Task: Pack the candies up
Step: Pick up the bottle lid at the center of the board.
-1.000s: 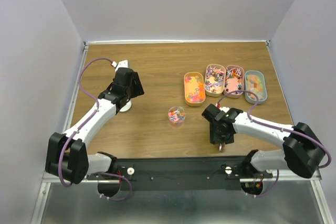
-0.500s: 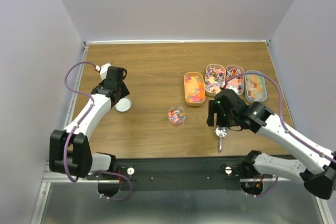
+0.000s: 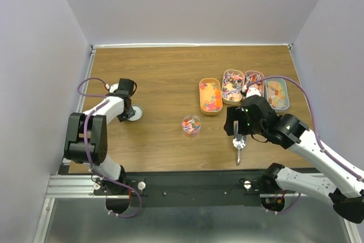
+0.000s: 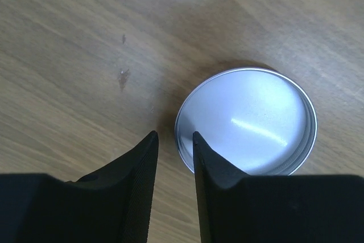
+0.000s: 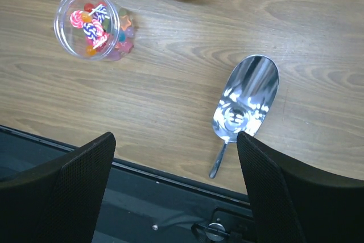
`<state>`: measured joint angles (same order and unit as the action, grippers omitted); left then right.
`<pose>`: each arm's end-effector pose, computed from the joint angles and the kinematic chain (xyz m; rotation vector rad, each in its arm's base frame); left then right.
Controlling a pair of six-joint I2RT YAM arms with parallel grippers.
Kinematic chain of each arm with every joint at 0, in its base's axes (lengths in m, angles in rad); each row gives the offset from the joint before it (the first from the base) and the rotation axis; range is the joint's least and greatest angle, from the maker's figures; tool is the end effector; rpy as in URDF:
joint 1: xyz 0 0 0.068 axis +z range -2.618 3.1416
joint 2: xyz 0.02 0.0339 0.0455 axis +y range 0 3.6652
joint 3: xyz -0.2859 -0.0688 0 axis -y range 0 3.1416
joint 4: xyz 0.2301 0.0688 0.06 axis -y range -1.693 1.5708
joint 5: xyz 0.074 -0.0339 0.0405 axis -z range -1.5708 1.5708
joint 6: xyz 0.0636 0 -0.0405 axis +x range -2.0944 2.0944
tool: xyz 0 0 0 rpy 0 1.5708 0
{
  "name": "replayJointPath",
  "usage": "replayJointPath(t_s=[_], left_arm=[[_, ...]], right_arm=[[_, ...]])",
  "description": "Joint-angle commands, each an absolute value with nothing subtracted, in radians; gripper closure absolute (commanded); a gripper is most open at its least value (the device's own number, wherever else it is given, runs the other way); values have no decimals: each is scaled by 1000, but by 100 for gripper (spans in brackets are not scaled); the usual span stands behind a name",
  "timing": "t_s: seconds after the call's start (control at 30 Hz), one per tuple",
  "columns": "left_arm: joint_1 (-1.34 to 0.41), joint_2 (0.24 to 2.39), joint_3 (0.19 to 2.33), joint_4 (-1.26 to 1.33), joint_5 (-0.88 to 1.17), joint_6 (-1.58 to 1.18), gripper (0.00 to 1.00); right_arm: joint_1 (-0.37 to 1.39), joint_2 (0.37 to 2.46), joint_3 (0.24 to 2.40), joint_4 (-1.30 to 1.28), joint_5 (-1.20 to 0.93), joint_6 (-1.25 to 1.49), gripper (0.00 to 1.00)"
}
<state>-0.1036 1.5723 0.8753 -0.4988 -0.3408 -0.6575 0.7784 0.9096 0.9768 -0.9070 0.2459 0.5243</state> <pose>0.2851 -0.0083 0.1731 -0.8110 2.5353 0.2375 0.1252 0.1017 0.3134 -0.1915 2.3942 0.3209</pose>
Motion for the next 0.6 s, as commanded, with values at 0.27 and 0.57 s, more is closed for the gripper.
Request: replayJointPath(t_s=[0.27, 0.57], left_arm=[[-71, 1562, 827, -413, -322, -641, 73], [-78, 1444, 867, -440, -299, -621, 100]], right_arm=[[778, 1002, 976, -821, 192, 482, 7], [778, 1060, 994, -710, 28, 436, 6]])
